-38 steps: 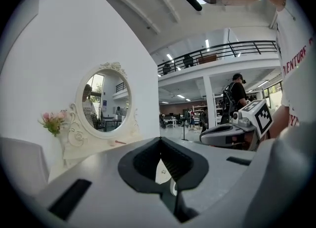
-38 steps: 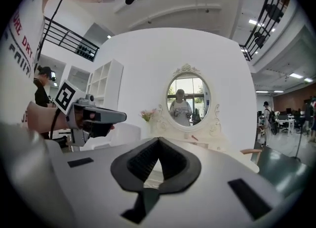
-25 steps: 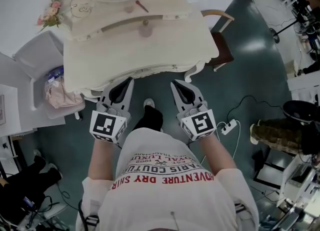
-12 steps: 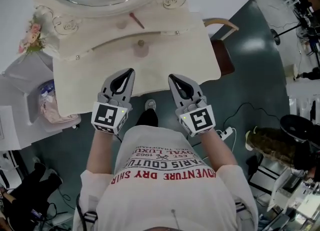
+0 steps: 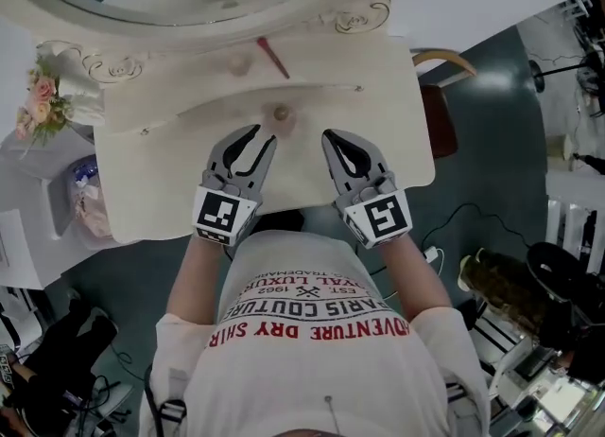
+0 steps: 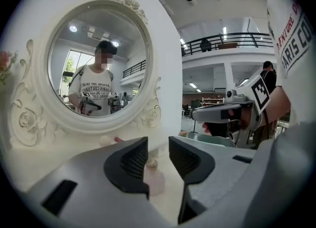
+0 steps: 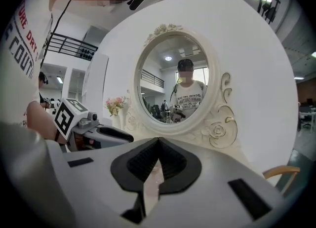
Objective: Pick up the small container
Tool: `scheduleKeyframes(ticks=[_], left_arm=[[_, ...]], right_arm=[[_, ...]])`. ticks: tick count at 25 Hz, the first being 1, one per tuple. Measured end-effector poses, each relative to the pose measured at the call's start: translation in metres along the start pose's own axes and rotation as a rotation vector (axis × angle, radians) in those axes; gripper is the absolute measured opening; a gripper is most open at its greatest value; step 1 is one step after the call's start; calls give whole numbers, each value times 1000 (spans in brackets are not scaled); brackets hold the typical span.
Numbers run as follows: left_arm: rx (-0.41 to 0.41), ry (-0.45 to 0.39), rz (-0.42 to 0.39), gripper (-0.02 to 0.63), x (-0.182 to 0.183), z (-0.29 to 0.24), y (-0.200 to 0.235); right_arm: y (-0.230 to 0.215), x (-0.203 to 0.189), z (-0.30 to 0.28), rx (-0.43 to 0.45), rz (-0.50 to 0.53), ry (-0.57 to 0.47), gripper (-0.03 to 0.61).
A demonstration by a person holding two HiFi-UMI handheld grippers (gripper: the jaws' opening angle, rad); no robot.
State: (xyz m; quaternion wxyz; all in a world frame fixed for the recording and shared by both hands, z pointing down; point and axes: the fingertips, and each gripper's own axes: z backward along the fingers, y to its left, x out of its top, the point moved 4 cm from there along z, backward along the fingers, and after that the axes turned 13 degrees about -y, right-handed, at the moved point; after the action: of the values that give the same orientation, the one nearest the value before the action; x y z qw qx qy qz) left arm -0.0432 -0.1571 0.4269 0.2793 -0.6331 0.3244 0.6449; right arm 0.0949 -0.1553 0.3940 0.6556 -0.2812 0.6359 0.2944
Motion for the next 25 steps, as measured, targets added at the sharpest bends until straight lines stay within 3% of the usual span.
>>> scheduleKeyframes(ticks=[9,19,25], left_arm=[[-71,87,41,230,-61,-45,19],[-46,146,2,232,-113,-73,28],[-39,77,-33,198,-116,-84,26]], right_arm=[[-35,-36,-37,-15,-36,34,-2],[-54,-59,-58,-13,-81,58,-2],[-63,-73,-57,4,-84,85,-2]])
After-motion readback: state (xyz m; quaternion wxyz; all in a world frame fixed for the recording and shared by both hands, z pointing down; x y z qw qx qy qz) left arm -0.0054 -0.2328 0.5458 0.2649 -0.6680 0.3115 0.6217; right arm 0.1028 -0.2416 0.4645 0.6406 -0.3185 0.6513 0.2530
